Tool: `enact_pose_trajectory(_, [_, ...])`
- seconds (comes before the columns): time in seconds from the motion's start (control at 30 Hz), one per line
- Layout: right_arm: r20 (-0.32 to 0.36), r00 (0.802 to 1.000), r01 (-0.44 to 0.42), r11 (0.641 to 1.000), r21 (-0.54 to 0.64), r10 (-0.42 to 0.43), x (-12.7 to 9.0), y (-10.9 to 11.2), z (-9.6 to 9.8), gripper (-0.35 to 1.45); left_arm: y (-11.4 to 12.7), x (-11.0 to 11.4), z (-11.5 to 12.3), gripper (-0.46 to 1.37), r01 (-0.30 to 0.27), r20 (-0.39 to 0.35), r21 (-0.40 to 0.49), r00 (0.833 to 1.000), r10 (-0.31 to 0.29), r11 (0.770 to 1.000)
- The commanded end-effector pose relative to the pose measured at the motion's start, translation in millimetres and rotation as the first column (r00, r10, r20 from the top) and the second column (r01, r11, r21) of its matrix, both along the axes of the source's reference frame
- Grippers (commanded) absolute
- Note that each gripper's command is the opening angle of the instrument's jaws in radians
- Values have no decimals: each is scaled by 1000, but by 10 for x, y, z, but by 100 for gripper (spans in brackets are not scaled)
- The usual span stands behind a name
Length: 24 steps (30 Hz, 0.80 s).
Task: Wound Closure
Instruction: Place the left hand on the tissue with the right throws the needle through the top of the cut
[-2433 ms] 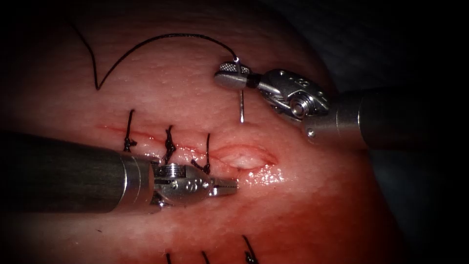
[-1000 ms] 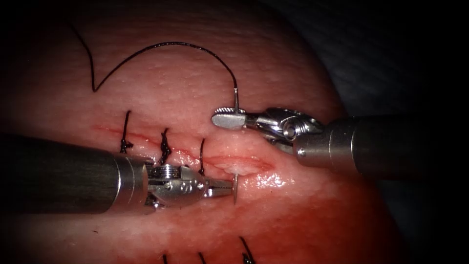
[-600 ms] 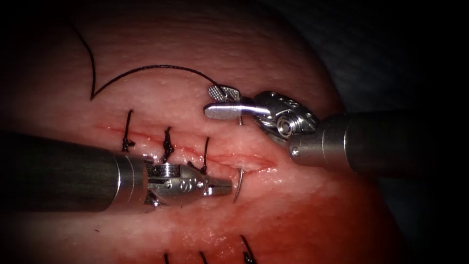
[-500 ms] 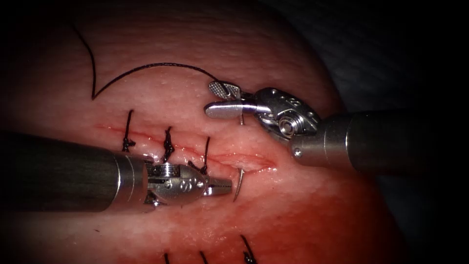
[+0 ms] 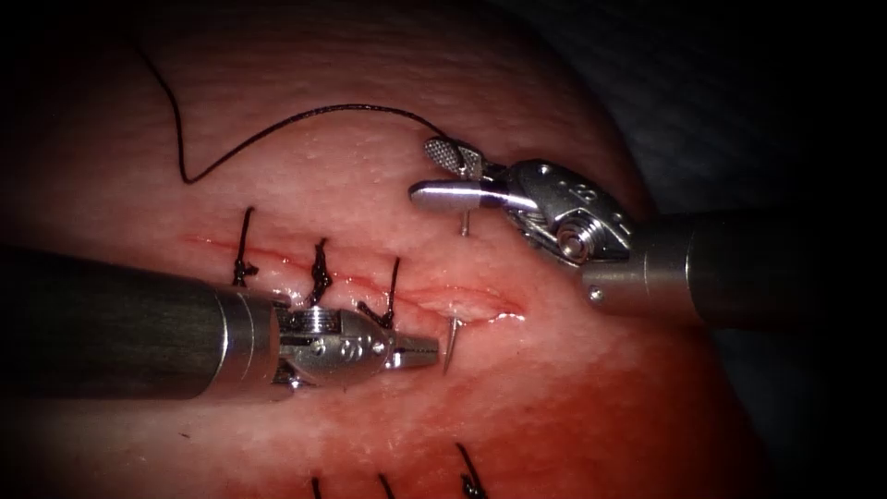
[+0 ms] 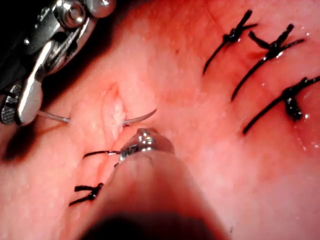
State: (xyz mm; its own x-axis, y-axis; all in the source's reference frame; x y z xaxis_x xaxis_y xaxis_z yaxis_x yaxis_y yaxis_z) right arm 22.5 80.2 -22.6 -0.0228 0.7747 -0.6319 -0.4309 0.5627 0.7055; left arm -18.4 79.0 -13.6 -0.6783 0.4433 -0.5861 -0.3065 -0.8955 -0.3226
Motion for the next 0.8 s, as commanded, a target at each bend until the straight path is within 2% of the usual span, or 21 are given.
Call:
enact_pose_trajectory(0.03, [26,1000,0,1000,6,0,-1,1,-1,-35,0,0,0,-35,-2,2,3,1000,2,1000])
enact_pose_trajectory(0.13, [34,999,-30,998,61,28,-1,1,-1,-35,0,0,0,-35,-3,2,3,1000,3,1000])
enact_pose_trajectory(0.23, [11,998,-70,983,168,69,1,0,-1,-35,0,0,0,-35,-2,2,3,1000,2,1000])
enact_pose_trajectory(0.33, [-14,992,-112,944,311,123,3,-2,-1,-35,0,0,0,-35,-3,2,3,1000,3,1000])
enact_pose_trajectory(0.37, [-17,991,-117,938,326,129,3,-2,-1,-35,0,0,0,-35,-3,2,3,1000,3,1000])
enact_pose_trajectory(0.4, [-22,988,-130,913,387,150,3,-4,0,-35,0,0,0,-35,-2,2,3,1000,2,1000])
enact_pose_trajectory(0.47, [-25,986,-138,884,446,166,3,-9,1,-35,0,0,-1,-35,-3,2,4,1000,3,1000])
enact_pose_trajectory(0.8, [-93,986,-47,770,636,137,12,-56,11,-35,2,0,-1,-35,-6,8,-8,1000,6,1000])
